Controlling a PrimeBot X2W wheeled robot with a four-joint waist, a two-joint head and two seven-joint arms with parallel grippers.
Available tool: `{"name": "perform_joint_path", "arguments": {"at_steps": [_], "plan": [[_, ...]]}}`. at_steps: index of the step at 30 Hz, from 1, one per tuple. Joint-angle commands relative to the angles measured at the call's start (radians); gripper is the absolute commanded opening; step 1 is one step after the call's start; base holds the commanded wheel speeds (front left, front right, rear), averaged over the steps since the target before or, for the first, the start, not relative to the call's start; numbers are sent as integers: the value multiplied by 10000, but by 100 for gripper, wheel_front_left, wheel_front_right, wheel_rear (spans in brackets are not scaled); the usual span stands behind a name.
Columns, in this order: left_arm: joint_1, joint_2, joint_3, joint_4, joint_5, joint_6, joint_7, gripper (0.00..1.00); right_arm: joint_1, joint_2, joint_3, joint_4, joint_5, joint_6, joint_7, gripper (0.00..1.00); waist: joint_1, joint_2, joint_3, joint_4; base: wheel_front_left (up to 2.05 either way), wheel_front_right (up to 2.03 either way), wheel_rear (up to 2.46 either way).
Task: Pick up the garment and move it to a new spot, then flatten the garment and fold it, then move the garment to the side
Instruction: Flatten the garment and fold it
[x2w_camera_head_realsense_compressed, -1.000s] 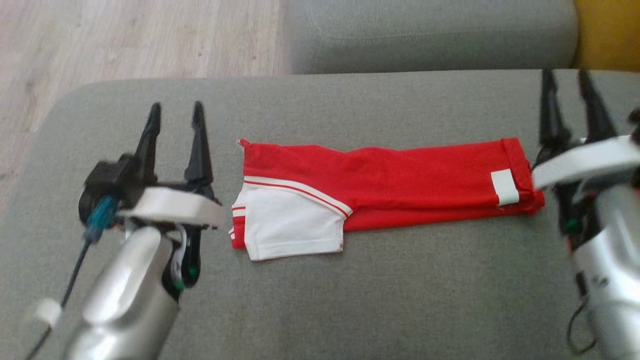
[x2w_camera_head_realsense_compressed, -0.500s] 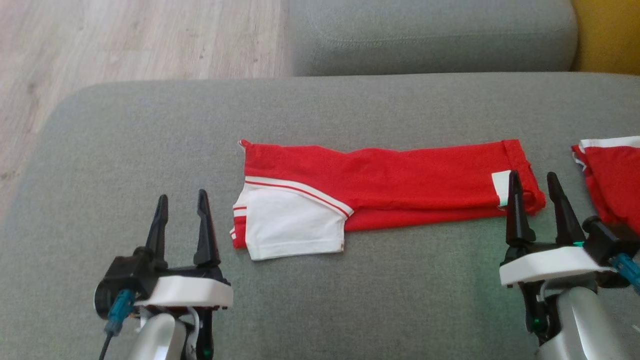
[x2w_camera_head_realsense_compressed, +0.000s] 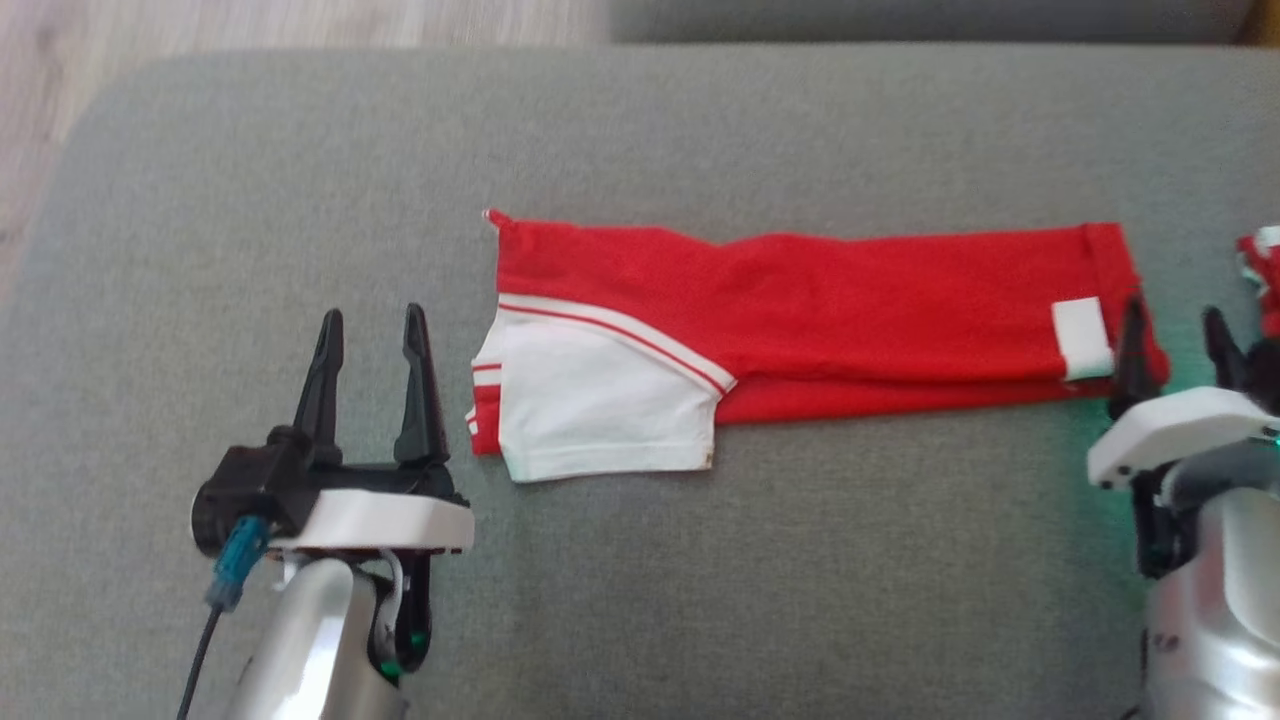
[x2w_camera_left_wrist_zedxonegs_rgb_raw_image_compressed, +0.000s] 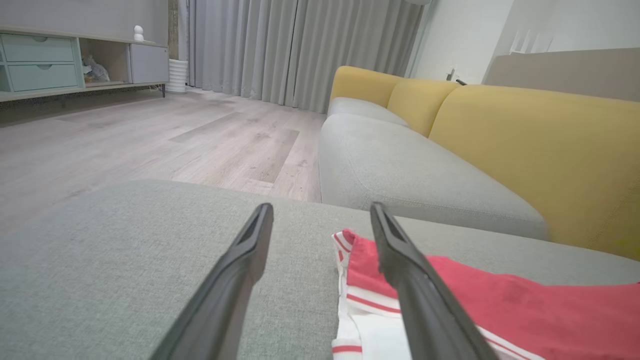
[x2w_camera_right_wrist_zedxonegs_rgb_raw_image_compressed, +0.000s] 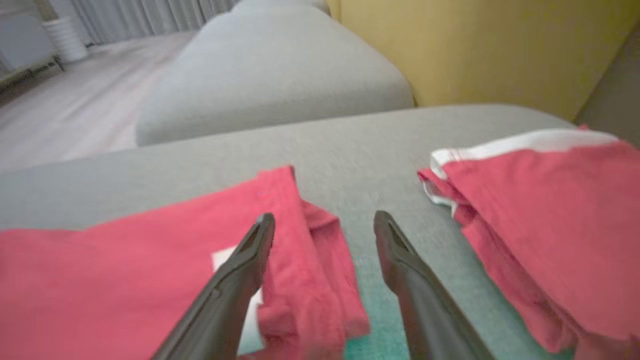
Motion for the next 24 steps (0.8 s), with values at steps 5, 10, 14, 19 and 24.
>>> {"name": "perform_joint_path", "arguments": {"at_steps": [5, 10, 14, 19, 24], "plan": [[-583, 29, 282, -230, -75, -57, -95, 100, -797, -39, -709, 1090, -827, -9, 254, 100, -2, 0, 568, 266, 0, 0, 0], [-667, 28, 338, -167, -39, -25, -95, 100, -1061, -39, -695, 2381, -839, -9, 380, 100, -2, 0, 533, 223, 0, 0, 0], [-640, 27, 396, -123, 58, -16, -95, 100, -1240, -38, -518, 2945, -879, -9, 43, 0, -2, 0, 355, 98, 0, 0, 0], [-474, 27, 433, -41, 150, -65, -95, 100, -1328, -38, -991, 2893, -1162, -9, -565, 0, -2, 0, -43, -107, 0, 0, 0], [-224, 27, 398, 66, 178, -126, -95, 100, -1180, -244, -1989, 2351, -1723, -9, -741, 0, -2, 0, -546, -280, 0, 0, 0]]}}
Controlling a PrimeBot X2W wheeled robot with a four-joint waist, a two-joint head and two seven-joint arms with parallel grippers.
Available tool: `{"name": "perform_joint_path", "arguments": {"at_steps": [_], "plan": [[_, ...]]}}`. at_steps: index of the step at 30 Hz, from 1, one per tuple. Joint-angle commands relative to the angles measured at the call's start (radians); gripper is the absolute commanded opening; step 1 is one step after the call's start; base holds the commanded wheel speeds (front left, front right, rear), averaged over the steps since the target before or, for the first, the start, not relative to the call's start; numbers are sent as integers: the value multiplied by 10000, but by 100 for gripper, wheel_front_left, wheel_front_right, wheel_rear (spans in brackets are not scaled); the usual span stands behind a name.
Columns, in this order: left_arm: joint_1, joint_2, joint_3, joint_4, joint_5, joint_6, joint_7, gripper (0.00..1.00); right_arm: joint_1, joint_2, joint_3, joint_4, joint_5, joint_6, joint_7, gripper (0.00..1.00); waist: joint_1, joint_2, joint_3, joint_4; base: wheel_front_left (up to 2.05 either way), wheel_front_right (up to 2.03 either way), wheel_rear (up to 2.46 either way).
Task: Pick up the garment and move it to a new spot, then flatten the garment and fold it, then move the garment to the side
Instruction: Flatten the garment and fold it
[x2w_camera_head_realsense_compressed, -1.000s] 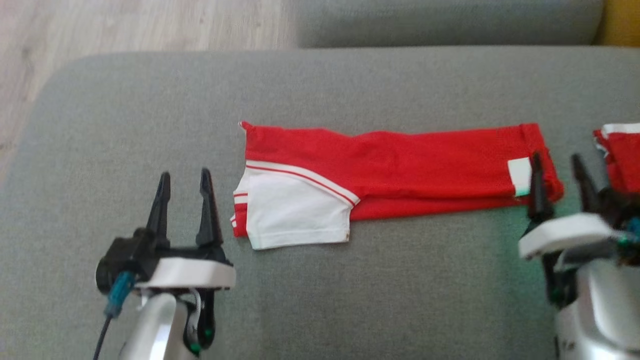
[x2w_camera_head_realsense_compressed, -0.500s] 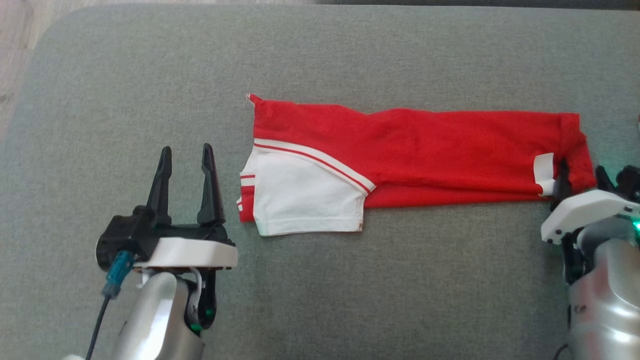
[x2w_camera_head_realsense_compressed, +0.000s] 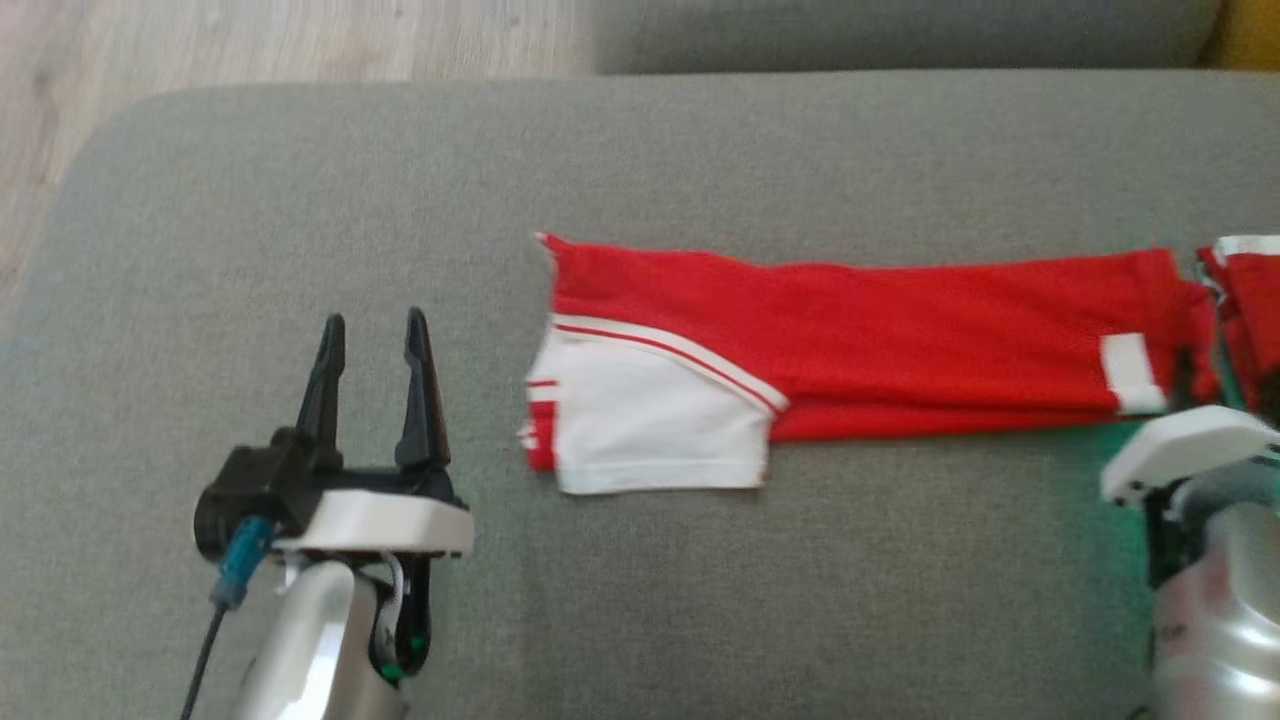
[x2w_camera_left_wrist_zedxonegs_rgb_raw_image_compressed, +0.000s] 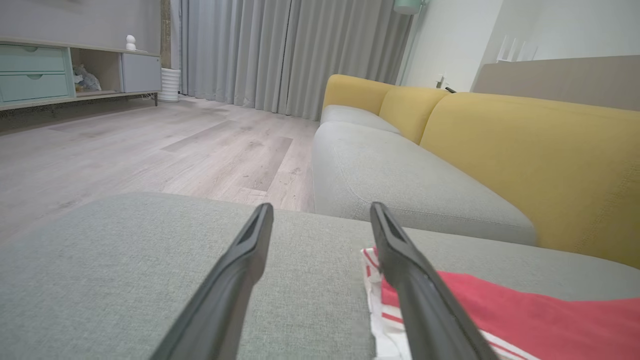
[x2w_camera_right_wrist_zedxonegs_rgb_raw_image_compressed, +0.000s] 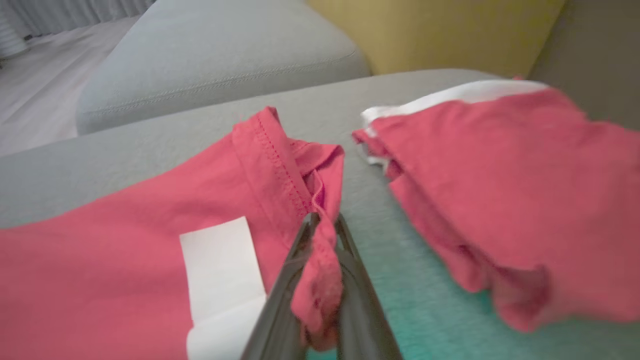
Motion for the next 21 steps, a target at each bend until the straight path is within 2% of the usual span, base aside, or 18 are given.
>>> {"name": "perform_joint_path", "arguments": {"at_steps": [1, 7, 13, 17, 21], "plan": [[12, 61, 307, -229, 85, -53, -95, 100, -48, -307, -160, -523, -203, -9, -83, 0, 0, 0, -324, -133, 0, 0, 0], [220, 61, 184, -134, 41, -66, -95, 100, 10, -369, -526, -870, -420, -9, 88, 0, 0, 0, -807, -148, 0, 0, 0], [422, 61, -48, -45, -60, -35, -95, 100, 33, -153, 322, -1218, -336, -9, 274, 0, 0, 0, -1342, 48, 0, 0, 0], [526, 61, -181, 45, -222, -27, -95, 100, -148, -44, 1226, -1468, 385, -9, 511, 0, 0, 0, -1607, 288, 0, 0, 0], [459, 61, -361, 287, -184, -104, -95, 100, -423, -31, 2654, -1479, 2113, -9, 710, 0, 0, 0, -1744, 649, 0, 0, 0]]}}
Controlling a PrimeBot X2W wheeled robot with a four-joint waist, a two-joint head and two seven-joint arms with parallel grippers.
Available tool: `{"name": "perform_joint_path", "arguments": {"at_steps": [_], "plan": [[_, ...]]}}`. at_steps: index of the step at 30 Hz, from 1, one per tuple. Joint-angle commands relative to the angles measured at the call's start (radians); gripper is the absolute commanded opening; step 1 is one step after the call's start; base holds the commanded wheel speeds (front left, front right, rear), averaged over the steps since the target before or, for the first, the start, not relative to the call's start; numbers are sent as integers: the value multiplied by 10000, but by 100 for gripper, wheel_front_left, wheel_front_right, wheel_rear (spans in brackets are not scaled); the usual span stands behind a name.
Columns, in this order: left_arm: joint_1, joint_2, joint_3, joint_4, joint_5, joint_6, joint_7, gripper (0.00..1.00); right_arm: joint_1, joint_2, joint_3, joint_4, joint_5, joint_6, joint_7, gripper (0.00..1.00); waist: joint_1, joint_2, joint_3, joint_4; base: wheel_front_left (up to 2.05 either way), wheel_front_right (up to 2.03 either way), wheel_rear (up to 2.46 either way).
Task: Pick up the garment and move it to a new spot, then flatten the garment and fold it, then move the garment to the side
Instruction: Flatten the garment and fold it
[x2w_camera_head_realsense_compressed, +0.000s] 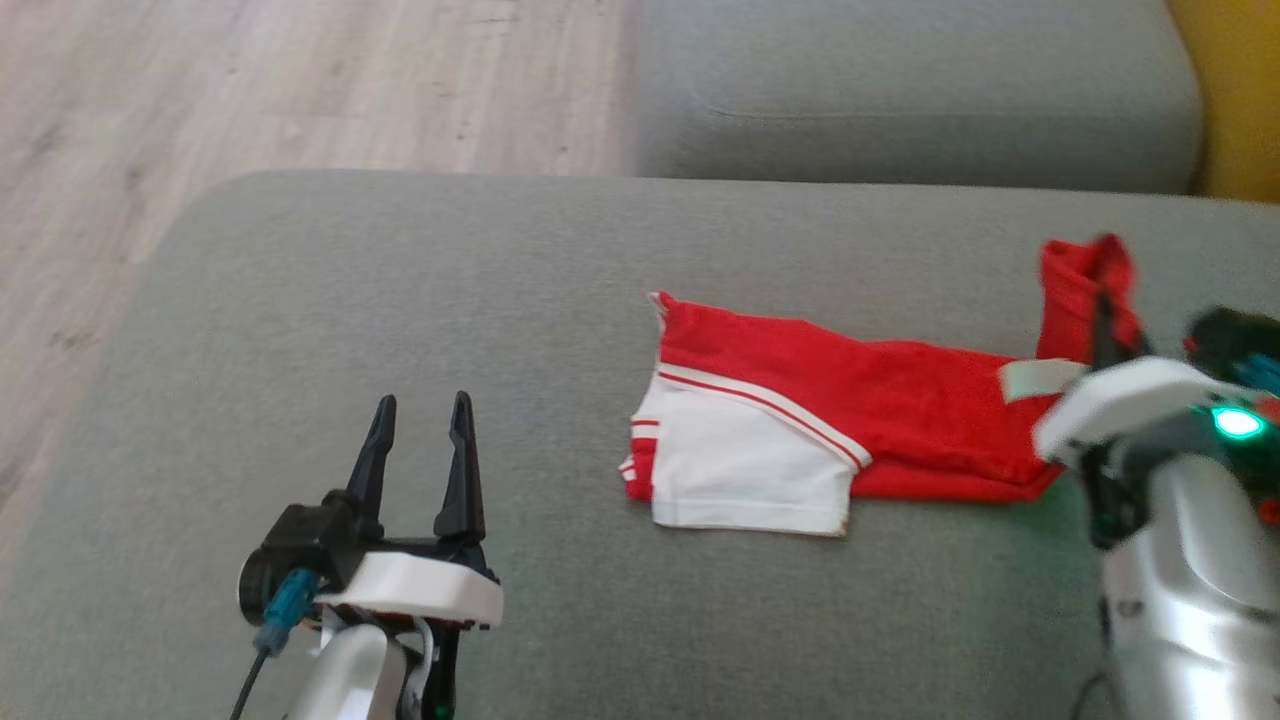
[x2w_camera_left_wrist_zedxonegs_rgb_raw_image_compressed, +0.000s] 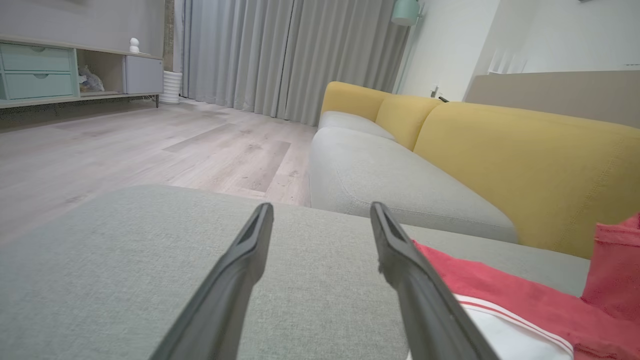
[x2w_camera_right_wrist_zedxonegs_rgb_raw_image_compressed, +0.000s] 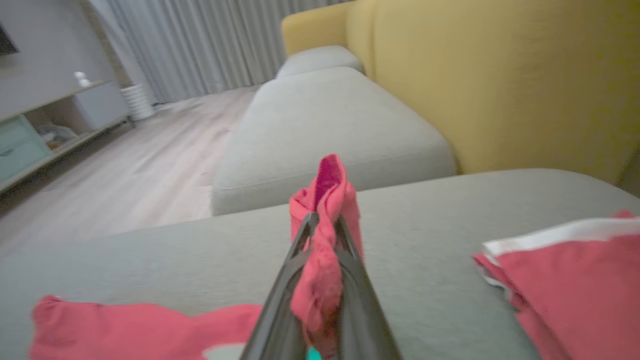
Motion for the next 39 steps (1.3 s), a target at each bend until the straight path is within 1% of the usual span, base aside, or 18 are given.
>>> {"name": "perform_joint_path", "arguments": {"at_steps": [1, 4, 8, 14, 15, 20, 27, 28, 29, 30, 31, 32, 36, 39], "plan": [[-420, 57, 271, -274, 71, -19, -95, 100, -654, 43, 667, -375, 370, -9, 33, 0, 1, 0, -78, 228, 0, 0, 0], [-519, 57, 244, -184, 104, -44, -95, 100, -715, 44, 2110, -486, 1742, -9, 96, 0, 1, 0, -80, 523, 0, 0, 0], [-642, 57, 101, -9, 126, -128, -95, 100, -704, 45, 3733, -553, 3027, -9, -61, 0, 1, 0, 33, 952, 0, 0, 0], [-910, 57, -105, 88, 35, -147, -95, 100, -801, 46, 5471, -147, 4156, -9, -495, 0, 1, 0, 436, 1542, 0, 0, 0], [-993, 57, -161, 100, -19, -139, -95, 100, -853, 46, 5973, 65, 4389, -9, -620, 0, 1, 0, 578, 1700, 0, 0, 0], [-1160, 57, -352, 81, -158, -94, -95, 100, -960, 46, 7020, 585, 4783, -9, -929, 0, 1, 0, 877, 2014, 0, 0, 0], [-1328, 57, -635, 28, -344, 34, -95, 100, -1042, 46, 7924, 1288, 5200, -9, -1170, 0, 1, 0, 1125, 2253, 0, 0, 0], [-1328, 57, -635, 28, -344, 34, -95, 100, -1042, 46, 7924, 1288, 5200, -9, -1170, 0, 1, 0, 1125, 2253, 0, 0, 0], [-1346, 57, -669, 30, -370, 63, -95, 100, -1001, 46, 8337, 1302, 5366, -9, -1126, 0, 1, 0, 1146, 2261, 0, 0, 0], [-1352, 57, -683, 37, -385, 77, -95, 100, -978, 47, 8559, 1265, 5450, -9, -1114, 32, 1, 0, 1143, 2252, 0, 0, 0], [-1355, 57, -698, 53, -397, 90, -95, 100, -948, 47, 8764, 1207, 5564, -9, -1110, 100, 1, 0, 1121, 2232, 0, 0, 0], [-1355, 57, -698, 53, -397, 90, -95, 100, -948, 47, 8764, 1207, 5564, -9, -1110, 100, 1, 0, 1121, 2232, 0, 0, 0], [-1343, 57, -690, 136, -395, 121, -95, 100, -990, 47, 9353, 1092, 5740, -9, -1173, 100, 1, 0, 934, 2010, 0, 0, 0], [-1309, 57, -598, 168, -344, 103, -95, 100, -1132, 47, 9307, 1092, 5627, -9, -1458, 100, 1, 0, 705, 1752, 0, 0, 0]]}}
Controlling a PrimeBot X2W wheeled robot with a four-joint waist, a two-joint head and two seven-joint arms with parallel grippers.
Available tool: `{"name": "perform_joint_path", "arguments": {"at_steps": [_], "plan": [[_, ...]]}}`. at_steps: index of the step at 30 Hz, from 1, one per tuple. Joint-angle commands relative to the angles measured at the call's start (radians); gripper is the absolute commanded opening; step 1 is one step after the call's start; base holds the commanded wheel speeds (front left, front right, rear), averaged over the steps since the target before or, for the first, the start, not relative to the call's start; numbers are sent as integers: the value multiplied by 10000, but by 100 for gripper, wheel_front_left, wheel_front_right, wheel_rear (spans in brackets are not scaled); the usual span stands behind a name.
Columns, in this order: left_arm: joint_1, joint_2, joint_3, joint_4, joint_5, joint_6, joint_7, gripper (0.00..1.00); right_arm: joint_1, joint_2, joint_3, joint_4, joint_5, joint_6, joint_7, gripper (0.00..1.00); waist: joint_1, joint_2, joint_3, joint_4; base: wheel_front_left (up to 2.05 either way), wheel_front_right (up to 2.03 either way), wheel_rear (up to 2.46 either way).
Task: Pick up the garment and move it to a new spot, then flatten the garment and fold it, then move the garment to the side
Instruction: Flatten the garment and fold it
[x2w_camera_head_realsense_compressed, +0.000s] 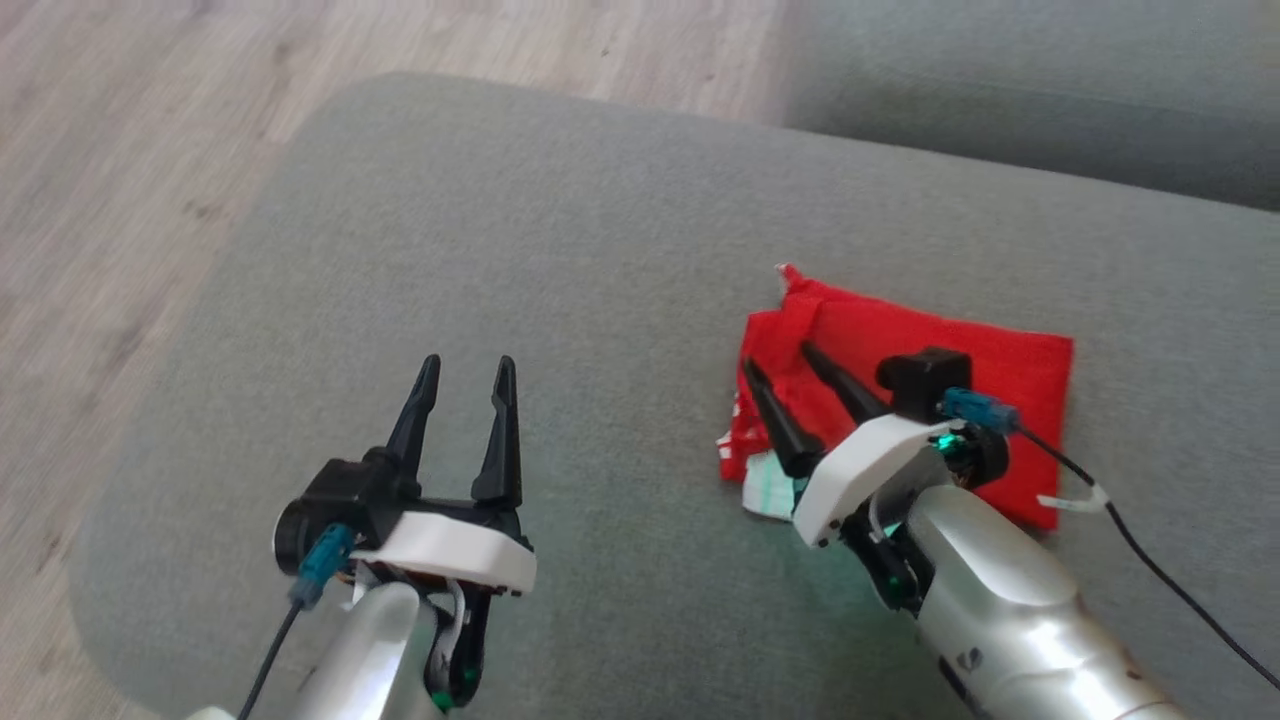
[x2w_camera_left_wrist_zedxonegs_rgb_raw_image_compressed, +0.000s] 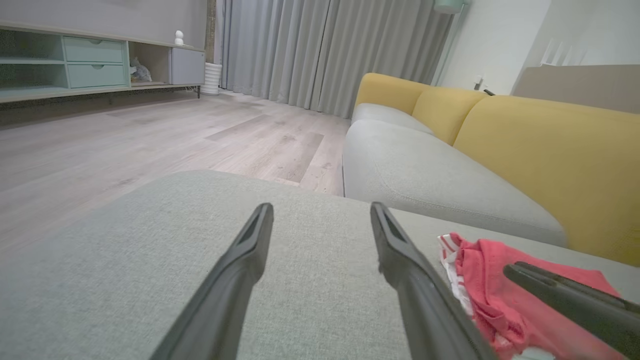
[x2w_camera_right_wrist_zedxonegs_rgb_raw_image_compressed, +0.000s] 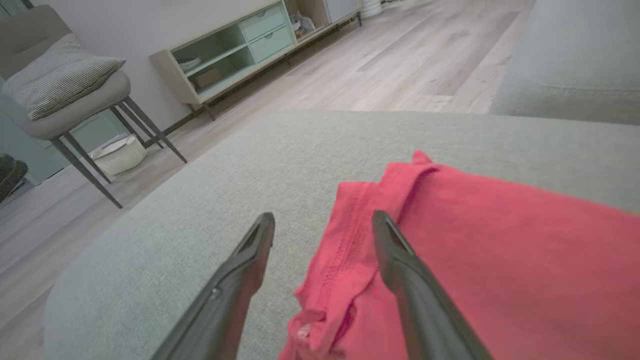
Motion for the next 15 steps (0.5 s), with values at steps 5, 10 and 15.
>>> {"name": "perform_joint_path", "arguments": {"at_steps": [5, 10, 15], "plan": [[-264, 60, 512, -368, 122, 42, -95, 100, -416, 123, -1170, -230, -948, -7, -646, 100, -1, 0, -541, -694, 0, 0, 0], [7, 60, 840, -613, 213, 105, -95, 100, 354, -188, -3771, -1493, -2763, -7, -723, 100, -1, 0, -731, -1349, 0, 0, 0], [302, 60, 1134, -813, 276, 160, -95, 100, 2090, -310, -5954, -3513, -4710, -7, -727, 100, -1, 0, -817, -1918, 0, 0, 0]]}}
